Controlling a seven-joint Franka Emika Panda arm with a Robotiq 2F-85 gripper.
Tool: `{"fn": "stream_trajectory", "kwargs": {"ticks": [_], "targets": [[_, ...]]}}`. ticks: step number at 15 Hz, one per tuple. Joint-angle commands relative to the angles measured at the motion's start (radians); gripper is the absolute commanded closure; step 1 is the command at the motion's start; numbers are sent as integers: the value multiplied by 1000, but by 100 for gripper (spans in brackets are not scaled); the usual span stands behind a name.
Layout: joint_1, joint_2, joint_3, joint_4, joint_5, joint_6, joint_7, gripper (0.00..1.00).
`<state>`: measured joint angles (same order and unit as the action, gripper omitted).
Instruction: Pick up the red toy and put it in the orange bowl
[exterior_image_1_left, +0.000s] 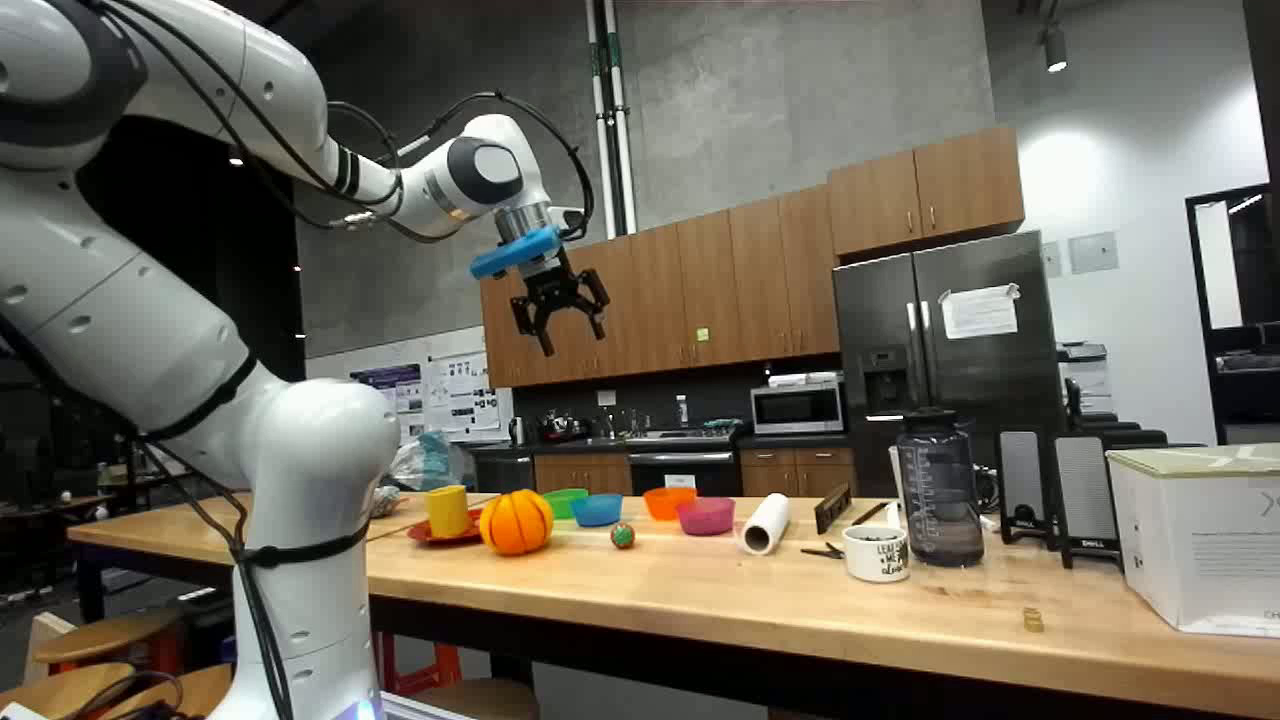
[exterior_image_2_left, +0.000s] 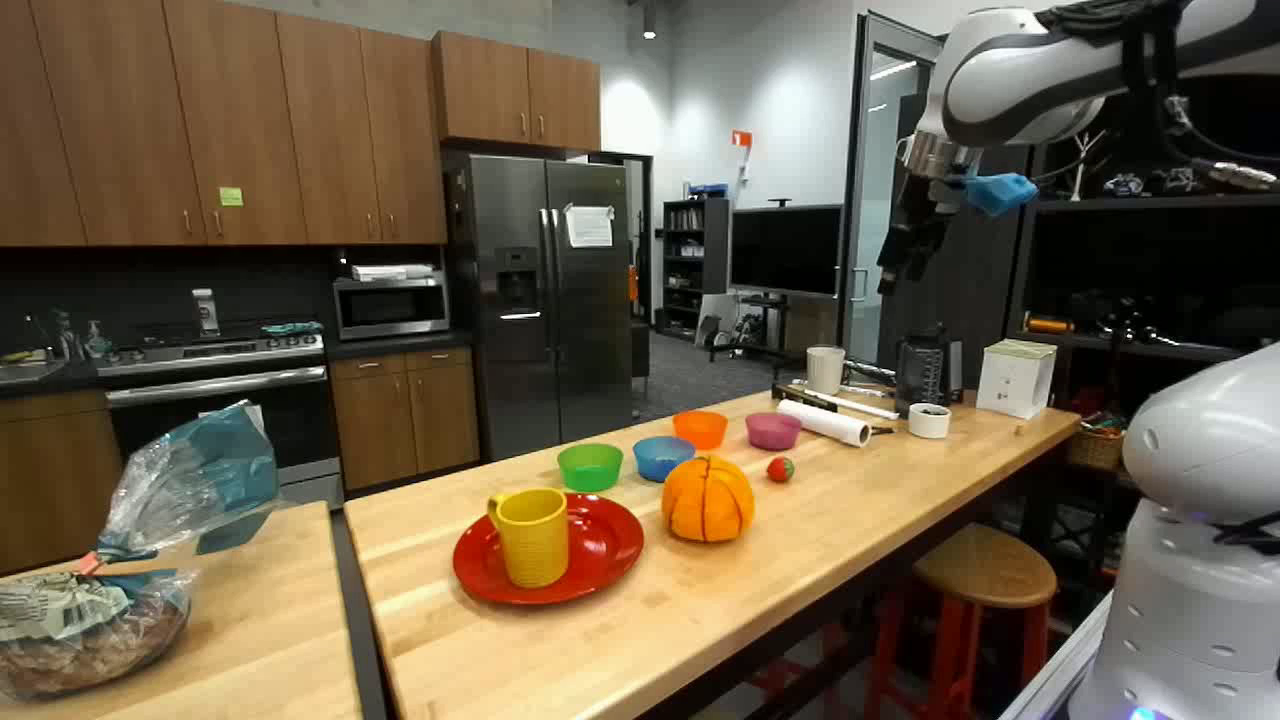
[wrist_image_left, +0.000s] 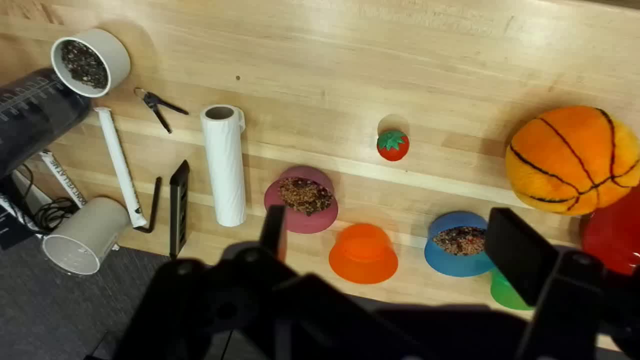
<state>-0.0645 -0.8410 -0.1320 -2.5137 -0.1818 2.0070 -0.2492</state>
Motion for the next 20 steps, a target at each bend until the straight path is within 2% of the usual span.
{"fn": "stream_trajectory", "kwargs": {"ticks": [1,6,12,20], "targets": [[5,0,-3,2,-3,-2,3,0],[9,2,-6,2,8,0,5,0],[66,49,-18,-10,99,11,-14,0],[112,168,-17,-54,159,131,-46,0]]}}
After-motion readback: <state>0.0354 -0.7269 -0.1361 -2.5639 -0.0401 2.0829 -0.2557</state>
